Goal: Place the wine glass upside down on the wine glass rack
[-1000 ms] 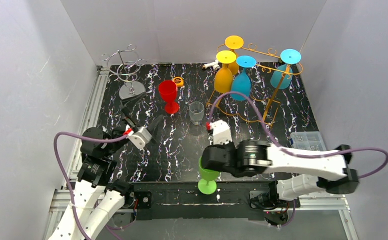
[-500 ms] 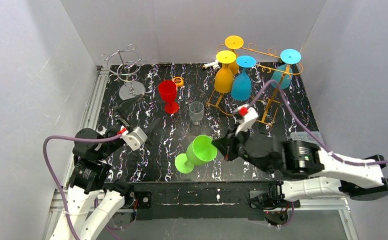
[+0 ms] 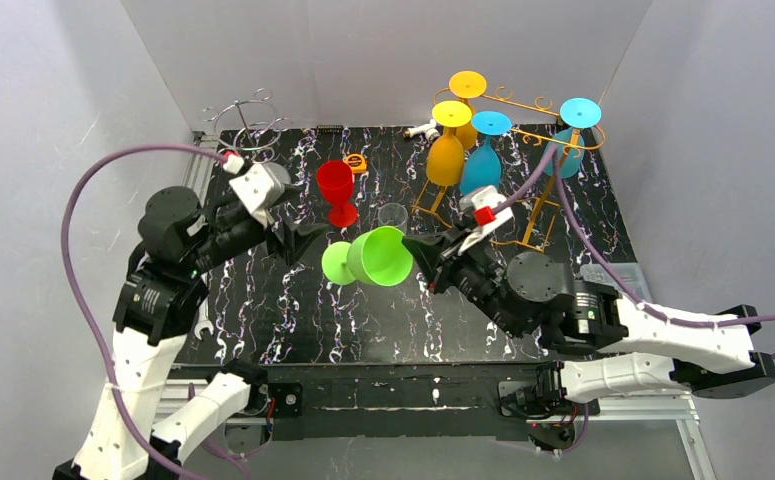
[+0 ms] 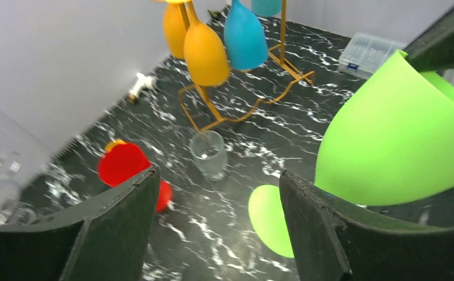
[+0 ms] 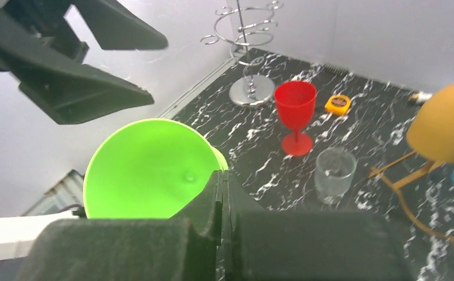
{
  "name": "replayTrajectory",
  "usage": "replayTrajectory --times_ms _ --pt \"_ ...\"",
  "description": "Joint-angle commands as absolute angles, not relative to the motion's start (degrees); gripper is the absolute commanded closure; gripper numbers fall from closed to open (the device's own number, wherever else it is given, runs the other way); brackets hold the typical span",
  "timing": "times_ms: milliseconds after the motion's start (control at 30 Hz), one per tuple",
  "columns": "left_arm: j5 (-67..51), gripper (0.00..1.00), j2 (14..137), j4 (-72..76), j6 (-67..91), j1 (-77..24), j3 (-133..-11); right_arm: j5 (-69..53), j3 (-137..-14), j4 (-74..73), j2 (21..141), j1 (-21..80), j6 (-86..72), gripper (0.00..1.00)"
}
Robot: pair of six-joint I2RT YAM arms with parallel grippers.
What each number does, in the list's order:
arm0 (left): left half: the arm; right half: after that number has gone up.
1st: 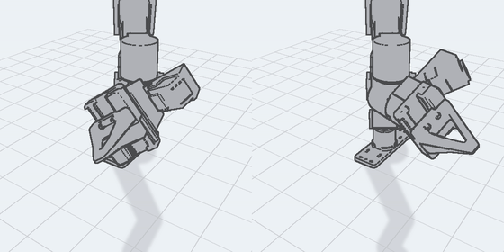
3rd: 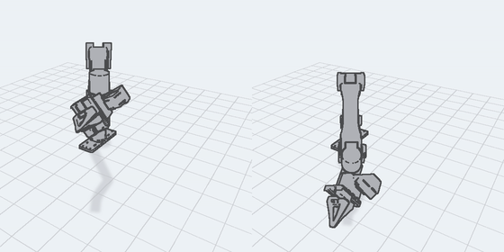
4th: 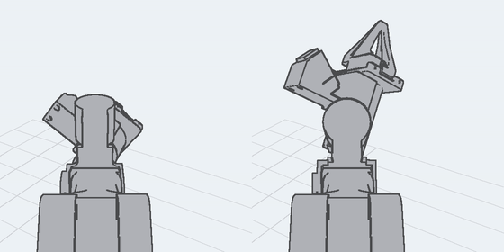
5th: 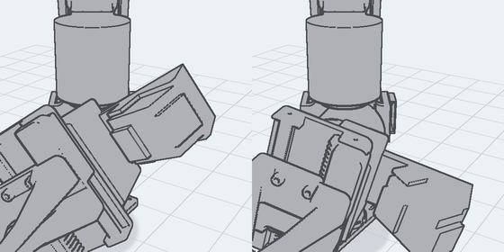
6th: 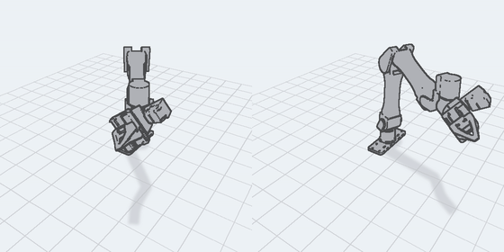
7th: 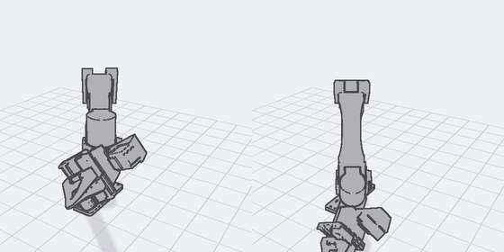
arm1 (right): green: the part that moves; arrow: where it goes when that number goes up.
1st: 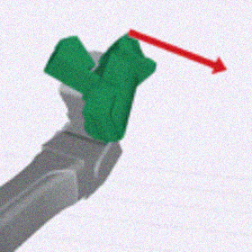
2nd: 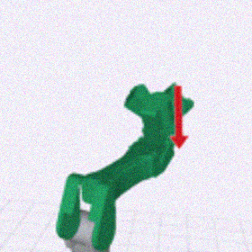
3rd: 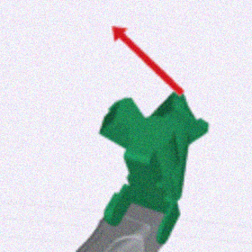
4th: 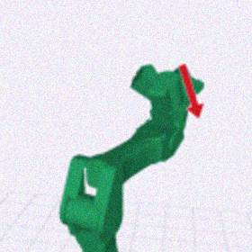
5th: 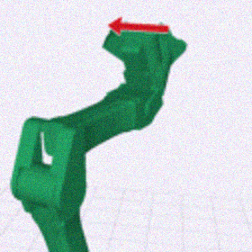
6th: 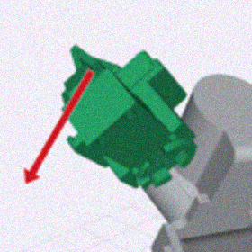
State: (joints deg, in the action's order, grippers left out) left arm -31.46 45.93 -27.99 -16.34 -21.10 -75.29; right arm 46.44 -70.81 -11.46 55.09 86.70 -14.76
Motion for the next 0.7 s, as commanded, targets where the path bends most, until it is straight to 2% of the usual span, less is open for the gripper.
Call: replayTrajectory --times_ms 0,33,67,100,167,200,267,433,533,567,667 --pt "-30.9 0.38 48.5 -34.6 7.5 -20.0 -77.0 48.1 -77.2 -2.1 55.2 86.9 -0.6 0.99" --pt "-30.7 0.48 48.2 -33.2 10.9 -19.0 -75.9 47.8 -77.9 -1.3 55.1 86.9 0.6 0.99" --pt "-31.0 0.53 48.2 -31.9 14.3 -18.0 -74.9 47.5 -78.3 -0.6 55.0 86.9 2.2 0.99" --pt "-31.9 0.49 48.5 -30.8 17.3 -17.0 -74.1 47.4 -79.0 -0.5 55.1 86.9 3.1 0.99" --pt "-34.0 0.15 49.9 -30.3 22.1 -15.4 -73.9 46.9 -80.3 -0.5 55.5 86.9 3.9 0.99" --pt "-34.7 0.08 51.0 -30.6 24.4 -15.0 -74.2 46.5 -80.6 -0.5 55.8 86.9 4.0 0.99" --pt "-36.8 0.02 52.8 -30.2 27.9 -14.3 -75.0 46.0 -81.2 -0.5 56.4 86.9 4.0 0.99" --pt "-41.9 0.02 54.5 -21.2 38.2 -13.3 -73.6 45.3 -81.4 -0.5 56.8 86.9 3.9 0.99" --pt "-44.3 0.11 55.5 -19.0 41.4 -12.9 -73.7 45.5 -80.1 2.0 55.5 86.9 4.1 0.99" --pt "-45.0 0.16 55.7 -18.3 42.3 -12.8 -73.6 45.7 -79.4 2.7 55.0 86.9 4.2 0.99" --pt "-48.6 0.42 56.3 -15.2 45.9 -12.7 -72.3 45.7 -78.0 4.9 54.2 86.9 4.7 0.99"
